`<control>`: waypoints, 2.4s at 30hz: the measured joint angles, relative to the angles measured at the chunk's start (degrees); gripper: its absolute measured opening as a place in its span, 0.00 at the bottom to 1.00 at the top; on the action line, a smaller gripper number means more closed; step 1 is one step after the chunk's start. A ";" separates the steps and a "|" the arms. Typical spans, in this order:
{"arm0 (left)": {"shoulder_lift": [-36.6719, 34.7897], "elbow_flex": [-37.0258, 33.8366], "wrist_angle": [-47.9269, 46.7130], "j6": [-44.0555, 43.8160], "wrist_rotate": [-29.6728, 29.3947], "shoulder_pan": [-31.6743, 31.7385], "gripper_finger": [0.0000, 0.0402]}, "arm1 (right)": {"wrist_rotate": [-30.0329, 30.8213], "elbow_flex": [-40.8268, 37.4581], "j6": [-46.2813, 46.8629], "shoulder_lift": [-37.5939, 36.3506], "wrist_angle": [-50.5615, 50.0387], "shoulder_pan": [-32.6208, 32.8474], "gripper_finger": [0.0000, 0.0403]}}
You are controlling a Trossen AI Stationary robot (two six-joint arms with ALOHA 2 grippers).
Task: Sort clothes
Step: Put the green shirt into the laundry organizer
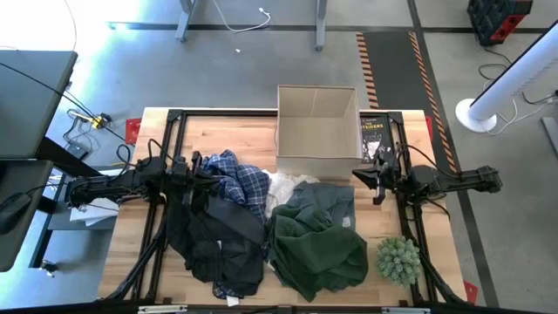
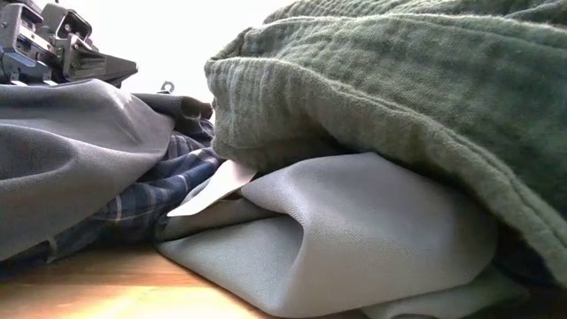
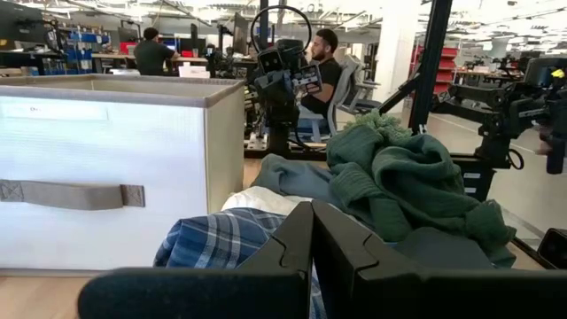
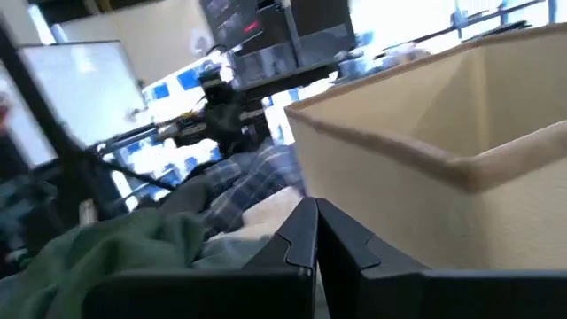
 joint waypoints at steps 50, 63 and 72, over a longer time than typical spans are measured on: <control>0.00 -0.02 -0.02 4.92 -0.17 0.01 0.01 | -17.74 80.30 19.52 86.83 -42.65 11.95 0.00; 0.00 0.00 -0.02 4.55 -0.23 0.01 0.01 | -25.89 82.13 9.68 99.51 -41.12 11.55 0.29; 0.00 -0.01 -0.02 4.52 -0.23 0.01 0.01 | -19.97 82.21 -7.05 108.60 -51.92 9.42 0.54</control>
